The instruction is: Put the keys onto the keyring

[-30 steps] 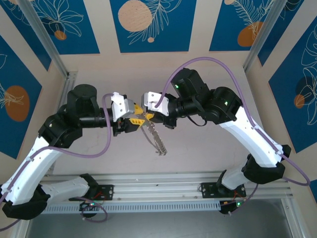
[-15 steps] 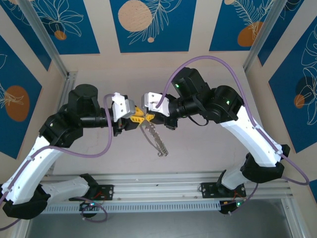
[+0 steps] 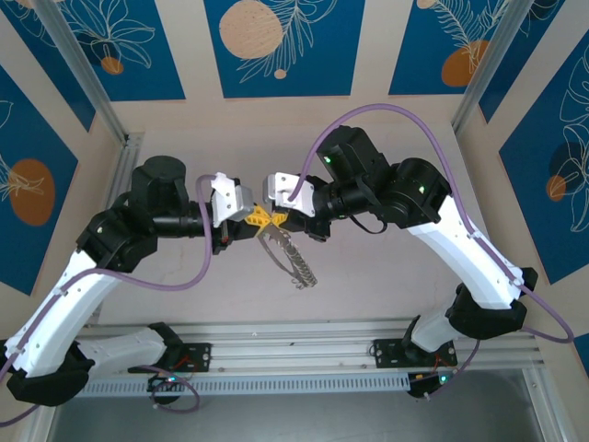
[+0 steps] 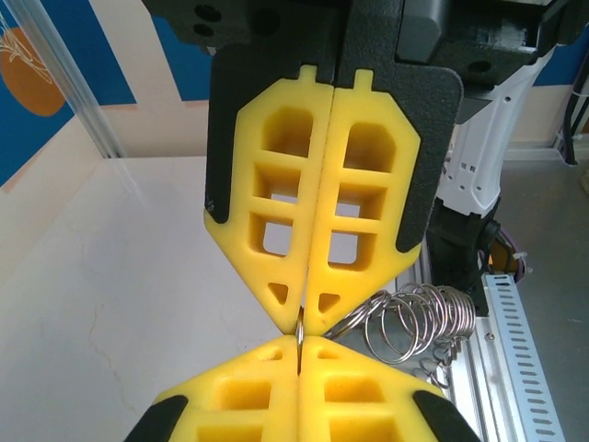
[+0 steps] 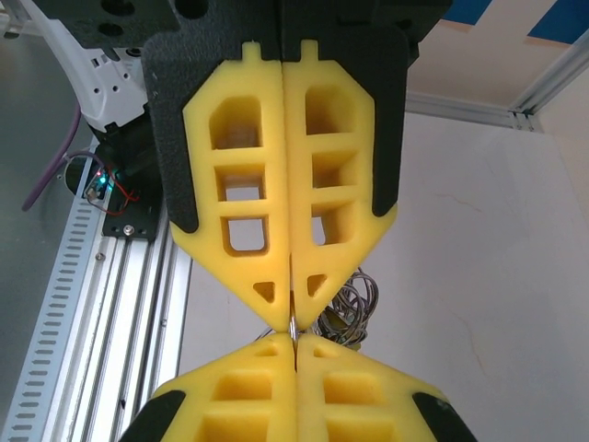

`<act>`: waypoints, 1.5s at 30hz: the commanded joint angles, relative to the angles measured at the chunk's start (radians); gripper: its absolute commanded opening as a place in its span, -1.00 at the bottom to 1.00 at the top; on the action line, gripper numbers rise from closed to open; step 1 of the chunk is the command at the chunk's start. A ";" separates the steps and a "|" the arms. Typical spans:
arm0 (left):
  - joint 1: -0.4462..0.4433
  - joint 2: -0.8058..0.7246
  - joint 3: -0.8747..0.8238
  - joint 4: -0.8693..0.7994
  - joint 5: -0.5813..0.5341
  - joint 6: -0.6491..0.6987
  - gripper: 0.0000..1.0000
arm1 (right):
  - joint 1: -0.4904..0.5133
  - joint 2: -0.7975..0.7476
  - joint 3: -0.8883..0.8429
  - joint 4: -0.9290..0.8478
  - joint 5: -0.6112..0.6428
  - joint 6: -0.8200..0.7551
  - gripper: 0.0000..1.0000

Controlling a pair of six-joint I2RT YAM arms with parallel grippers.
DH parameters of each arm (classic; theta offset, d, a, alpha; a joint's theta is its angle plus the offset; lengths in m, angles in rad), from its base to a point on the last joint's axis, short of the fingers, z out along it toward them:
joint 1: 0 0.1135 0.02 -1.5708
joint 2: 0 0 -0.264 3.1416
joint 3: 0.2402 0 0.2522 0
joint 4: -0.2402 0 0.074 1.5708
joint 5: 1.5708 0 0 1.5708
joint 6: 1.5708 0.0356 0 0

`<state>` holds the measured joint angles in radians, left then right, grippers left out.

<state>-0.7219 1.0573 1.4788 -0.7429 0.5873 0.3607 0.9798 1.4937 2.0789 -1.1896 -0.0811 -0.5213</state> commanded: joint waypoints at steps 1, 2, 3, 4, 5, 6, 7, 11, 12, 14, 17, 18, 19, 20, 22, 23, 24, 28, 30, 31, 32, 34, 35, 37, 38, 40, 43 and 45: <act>0.001 -0.024 -0.029 0.102 0.073 -0.047 -1.00 | 0.008 -0.035 -0.024 0.089 -0.065 0.007 -0.92; 0.000 -0.031 -0.036 0.116 0.077 -0.057 -1.00 | 0.007 -0.043 -0.040 0.100 -0.069 0.011 -0.75; 0.001 -0.037 -0.039 0.125 0.082 -0.062 -1.00 | 0.008 -0.052 -0.054 0.114 -0.069 0.015 -0.60; 0.001 -0.041 -0.043 0.132 0.086 -0.066 -1.00 | 0.008 -0.065 -0.072 0.131 -0.066 0.022 -0.47; 0.001 -0.045 -0.045 0.135 0.089 -0.067 -1.00 | 0.004 -0.078 -0.093 0.146 -0.067 0.030 -0.37; 0.000 -0.048 -0.045 0.134 0.091 -0.066 -1.00 | -0.002 -0.092 -0.107 0.158 -0.074 0.039 -0.32; 0.002 -0.050 -0.044 0.131 0.095 -0.064 -1.00 | -0.012 -0.107 -0.125 0.174 -0.086 0.053 -0.29; 0.003 -0.057 -0.035 0.119 0.105 -0.058 -1.00 | -0.076 -0.202 -0.229 0.277 -0.184 0.127 -0.30; 0.003 -0.061 -0.034 0.119 0.109 -0.060 -1.00 | -0.097 -0.226 -0.259 0.312 -0.213 0.148 -0.30; 0.004 -0.066 -0.034 0.127 0.114 -0.067 -1.00 | -0.151 -0.277 -0.319 0.370 -0.280 0.193 -0.31; 0.004 -0.073 -0.035 0.144 0.123 -0.081 -1.00 | -0.199 -0.307 -0.367 0.398 -0.323 0.221 -0.37; 0.005 -0.077 -0.037 0.150 0.127 -0.086 -1.00 | -0.203 -0.306 -0.372 0.391 -0.330 0.218 -0.38; 0.006 -0.080 -0.040 0.162 0.132 -0.095 -1.00 | -0.203 -0.303 -0.376 0.380 -0.343 0.212 -0.38; 0.007 -0.084 -0.044 0.174 0.137 -0.104 -1.00 | -0.203 -0.300 -0.380 0.377 -0.353 0.210 -0.39; 0.007 -0.090 -0.049 0.195 0.148 -0.121 -1.00 | -0.204 -0.297 -0.393 0.376 -0.374 0.205 -0.41; 0.008 -0.097 -0.054 0.209 0.157 -0.135 -1.00 | -0.203 -0.299 -0.402 0.380 -0.387 0.204 -0.43; 0.009 -0.101 -0.058 0.222 0.162 -0.144 -1.00 | -0.202 -0.301 -0.410 0.389 -0.394 0.204 -0.45; 0.011 -0.121 -0.075 0.285 0.189 -0.197 -1.00 | -0.201 -0.321 -0.457 0.446 -0.419 0.194 -0.49; 0.011 -0.126 -0.081 0.313 0.200 -0.222 -1.00 | -0.200 -0.322 -0.468 0.467 -0.434 0.191 -0.49; 0.012 -0.127 -0.084 0.328 0.201 -0.233 -1.00 | -0.201 -0.322 -0.472 0.478 -0.447 0.192 -0.50; 0.013 -0.126 -0.090 0.344 0.204 -0.244 -1.00 | -0.201 -0.318 -0.474 0.487 -0.463 0.195 -0.51; 0.012 -0.127 -0.099 0.375 0.211 -0.264 -1.00 | -0.198 -0.313 -0.477 0.498 -0.485 0.196 -0.53; 0.012 -0.125 -0.102 0.386 0.215 -0.270 -1.00 | -0.196 -0.312 -0.481 0.507 -0.490 0.198 -0.53; 0.013 -0.124 -0.110 0.407 0.214 -0.282 -1.00 | -0.191 -0.315 -0.492 0.530 -0.501 0.202 -0.53; 0.012 -0.122 -0.113 0.412 0.212 -0.284 -1.00 | -0.189 -0.317 -0.495 0.537 -0.506 0.202 -0.54; 0.012 -0.119 -0.114 0.415 0.210 -0.285 -1.00 | -0.187 -0.324 -0.505 0.562 -0.530 0.210 -0.53; 0.012 -0.114 -0.113 0.412 0.204 -0.283 -1.00 | -0.180 -0.323 -0.513 0.582 -0.558 0.213 -0.53; 0.012 -0.111 -0.113 0.413 0.194 -0.280 -1.00 | -0.171 -0.326 -0.517 0.584 -0.567 0.202 -0.54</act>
<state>-0.7174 0.9501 1.3602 -0.3954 0.7666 0.0948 0.7959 1.1873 1.5734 -0.6380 -0.5903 -0.3233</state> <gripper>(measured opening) 0.053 0.230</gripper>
